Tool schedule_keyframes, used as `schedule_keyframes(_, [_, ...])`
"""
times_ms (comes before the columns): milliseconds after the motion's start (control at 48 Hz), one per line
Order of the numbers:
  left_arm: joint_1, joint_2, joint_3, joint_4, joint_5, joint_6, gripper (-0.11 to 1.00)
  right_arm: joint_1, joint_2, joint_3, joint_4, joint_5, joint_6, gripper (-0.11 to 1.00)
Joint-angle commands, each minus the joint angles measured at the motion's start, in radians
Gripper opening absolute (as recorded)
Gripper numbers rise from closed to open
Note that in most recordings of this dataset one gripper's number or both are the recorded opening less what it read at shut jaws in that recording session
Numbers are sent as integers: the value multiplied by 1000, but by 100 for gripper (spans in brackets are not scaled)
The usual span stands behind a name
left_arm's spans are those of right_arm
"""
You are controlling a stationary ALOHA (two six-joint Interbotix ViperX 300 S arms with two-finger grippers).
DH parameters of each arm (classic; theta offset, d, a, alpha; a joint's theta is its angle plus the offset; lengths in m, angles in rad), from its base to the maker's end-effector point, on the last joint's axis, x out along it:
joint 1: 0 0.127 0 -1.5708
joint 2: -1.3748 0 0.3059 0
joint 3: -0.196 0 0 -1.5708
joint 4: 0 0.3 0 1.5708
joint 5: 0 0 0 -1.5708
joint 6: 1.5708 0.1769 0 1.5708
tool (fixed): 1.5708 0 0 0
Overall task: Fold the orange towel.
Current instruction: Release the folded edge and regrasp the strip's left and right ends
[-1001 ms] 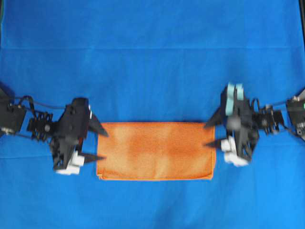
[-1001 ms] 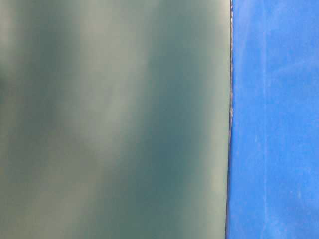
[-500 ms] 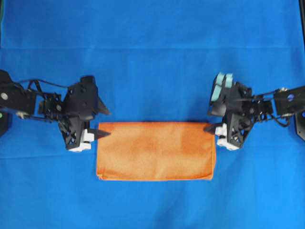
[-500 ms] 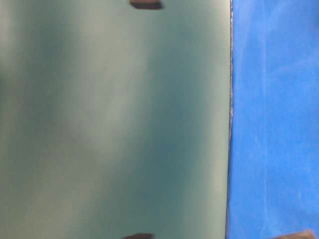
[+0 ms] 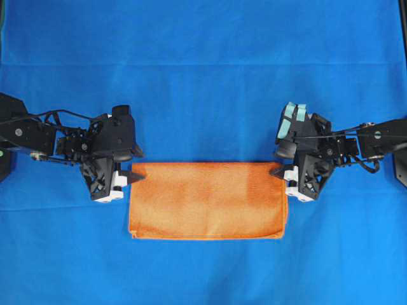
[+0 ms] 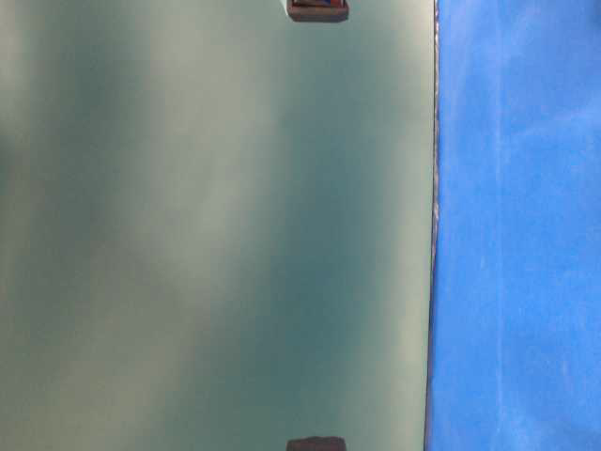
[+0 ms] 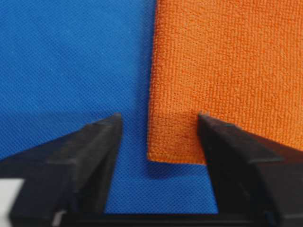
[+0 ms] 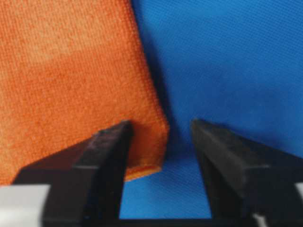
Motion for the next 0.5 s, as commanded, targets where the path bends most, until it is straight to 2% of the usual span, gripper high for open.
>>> schedule_keyframes(0, [2,-20,-11,-2,11,-23,47,23,-6,-14,0,6,0,52])
schedule_keyframes(42, [-3,-23,-14,-2,17,-29,37,28,-8,-17,-2,11,-3,45])
schedule_keyframes(104, [-12,-29,-15,-2,20,-25,23,37,-12,-20,-3,17,-12,28])
schedule_keyframes(167, [-18,-38,-17,-2,20,-23,12,38,-17,-21,-8,20,-14,9])
schedule_keyframes(208, [-18,-46,-18,-2,21,-23,6,37,-21,-20,-14,21,-15,2])
schedule_keyframes(250, [-18,-54,-17,-2,26,-23,2,38,-26,-17,-20,23,-15,2])
schedule_keyframes(479, [-20,-92,-40,-2,92,-31,2,35,-84,-20,-25,51,-15,2])
